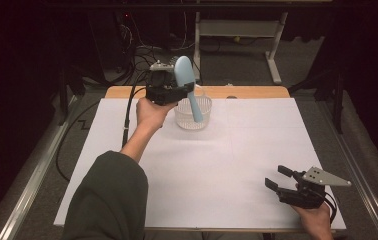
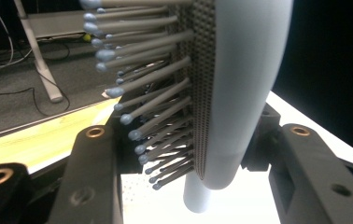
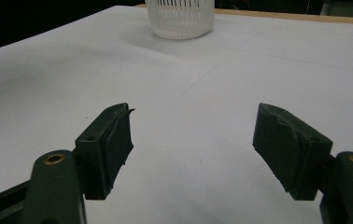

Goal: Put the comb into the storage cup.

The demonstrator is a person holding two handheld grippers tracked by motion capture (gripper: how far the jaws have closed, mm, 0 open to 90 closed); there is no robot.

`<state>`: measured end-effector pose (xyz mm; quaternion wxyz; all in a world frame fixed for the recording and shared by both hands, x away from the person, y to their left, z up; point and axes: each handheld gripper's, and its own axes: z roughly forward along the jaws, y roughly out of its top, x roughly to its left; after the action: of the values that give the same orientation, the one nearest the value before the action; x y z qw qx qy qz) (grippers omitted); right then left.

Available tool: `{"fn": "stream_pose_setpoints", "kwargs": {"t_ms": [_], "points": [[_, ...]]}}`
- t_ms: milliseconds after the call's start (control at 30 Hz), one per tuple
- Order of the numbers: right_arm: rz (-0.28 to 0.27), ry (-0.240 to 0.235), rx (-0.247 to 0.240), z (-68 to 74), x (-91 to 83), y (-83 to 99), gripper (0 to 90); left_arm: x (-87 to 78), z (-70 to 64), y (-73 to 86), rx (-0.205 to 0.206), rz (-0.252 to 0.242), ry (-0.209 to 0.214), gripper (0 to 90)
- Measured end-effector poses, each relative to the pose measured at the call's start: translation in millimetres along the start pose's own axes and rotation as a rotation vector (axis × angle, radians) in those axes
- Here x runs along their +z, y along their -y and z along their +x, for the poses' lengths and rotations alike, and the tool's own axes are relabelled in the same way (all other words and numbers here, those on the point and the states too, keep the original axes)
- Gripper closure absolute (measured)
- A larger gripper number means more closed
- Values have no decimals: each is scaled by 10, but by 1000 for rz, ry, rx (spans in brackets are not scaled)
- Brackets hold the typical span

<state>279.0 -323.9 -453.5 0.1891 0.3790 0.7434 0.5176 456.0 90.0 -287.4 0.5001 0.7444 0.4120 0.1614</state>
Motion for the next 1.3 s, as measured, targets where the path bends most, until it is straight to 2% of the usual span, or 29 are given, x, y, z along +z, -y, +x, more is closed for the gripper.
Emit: {"fn": "stream_pose_setpoints", "kwargs": {"t_ms": [533, 667, 800, 1300], "points": [[0, -1, -2, -2, -1, 2, 284, 169, 61, -127, -23, -12, -67, 508], [0, -3, -2, -1, 0, 2, 284, 205, 80, -124, -37, -13, -66, 507], [-1, -3, -2, 0, -2, 1, 285, 245, 83, -110, -29, -7, -77, 507], [-6, -9, -3, 3, -4, -3, 285, 392, 116, -76, -44, 0, -103, 506]]}}
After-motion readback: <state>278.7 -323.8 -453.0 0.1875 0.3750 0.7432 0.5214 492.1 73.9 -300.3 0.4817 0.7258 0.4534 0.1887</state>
